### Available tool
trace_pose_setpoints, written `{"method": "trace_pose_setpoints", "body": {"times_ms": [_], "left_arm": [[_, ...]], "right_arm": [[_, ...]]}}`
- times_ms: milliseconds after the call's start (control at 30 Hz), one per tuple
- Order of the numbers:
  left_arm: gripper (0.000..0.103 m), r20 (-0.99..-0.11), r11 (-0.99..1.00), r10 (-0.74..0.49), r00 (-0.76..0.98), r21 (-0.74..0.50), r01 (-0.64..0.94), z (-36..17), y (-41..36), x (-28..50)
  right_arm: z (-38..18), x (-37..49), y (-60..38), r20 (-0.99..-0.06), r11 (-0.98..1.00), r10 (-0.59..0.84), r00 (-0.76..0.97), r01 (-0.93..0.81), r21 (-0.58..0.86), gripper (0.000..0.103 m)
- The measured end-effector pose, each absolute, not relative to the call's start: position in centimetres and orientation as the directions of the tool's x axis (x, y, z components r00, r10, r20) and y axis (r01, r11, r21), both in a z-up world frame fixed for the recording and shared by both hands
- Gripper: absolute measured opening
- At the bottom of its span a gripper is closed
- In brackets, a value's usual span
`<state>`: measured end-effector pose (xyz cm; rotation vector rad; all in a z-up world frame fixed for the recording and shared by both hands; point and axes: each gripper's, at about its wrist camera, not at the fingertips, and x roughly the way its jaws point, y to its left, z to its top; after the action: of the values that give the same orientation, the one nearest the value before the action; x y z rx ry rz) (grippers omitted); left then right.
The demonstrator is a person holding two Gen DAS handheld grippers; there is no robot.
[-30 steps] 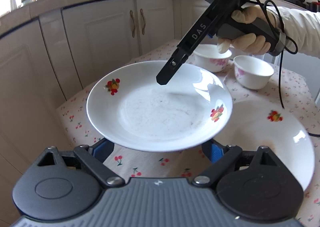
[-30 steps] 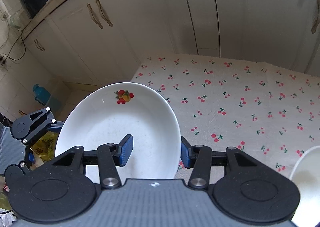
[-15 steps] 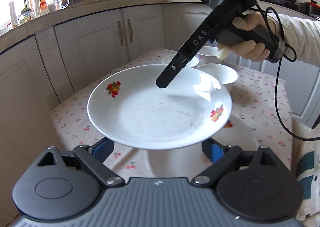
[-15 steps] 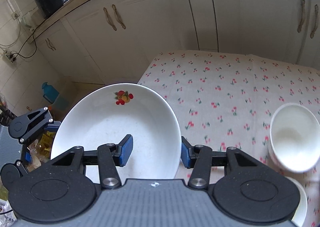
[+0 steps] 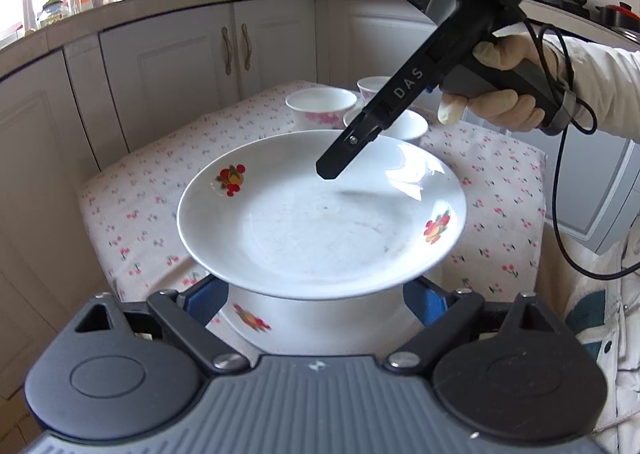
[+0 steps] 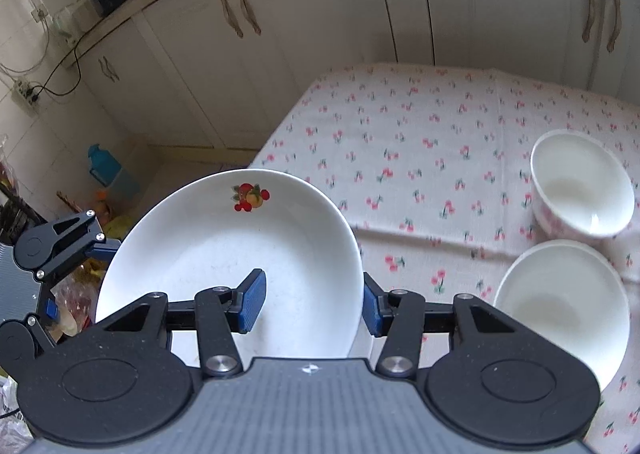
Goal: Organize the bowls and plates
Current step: 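Carry the flowered plate with both grippers and lower it onto the plate stack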
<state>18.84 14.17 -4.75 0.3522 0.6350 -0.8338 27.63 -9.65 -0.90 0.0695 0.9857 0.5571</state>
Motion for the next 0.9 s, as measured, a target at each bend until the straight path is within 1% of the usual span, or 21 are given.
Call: {"method": "trace_pose_setpoints", "body": {"times_ms": [167, 400, 900], "left_arm": [[0.094, -0.659, 0.640, -0.566, 0.495, 0.026, 0.768, -5.6, 14.3, 18.3], [0.094, -0.672, 0.646, -0.559, 0.486, 0.015, 0.763, -6.4, 14.3, 18.1], [0.094, -0.689, 0.644, -0.549, 0.473, 0.011, 0.765, -7.1, 14.2, 18.1]], "right_arm": [[-2.1, 26.7, -9.8, -0.777, 0.857, 0.481, 0.407, -0.404, 0.319, 0.055], [-3.2, 26.1, -9.7, -0.792, 0.864, 0.464, 0.397, -0.400, 0.305, 0.055], [-3.5, 26.1, -9.5, -0.801, 0.866, 0.454, 0.391, -0.405, 0.293, 0.056]]}}
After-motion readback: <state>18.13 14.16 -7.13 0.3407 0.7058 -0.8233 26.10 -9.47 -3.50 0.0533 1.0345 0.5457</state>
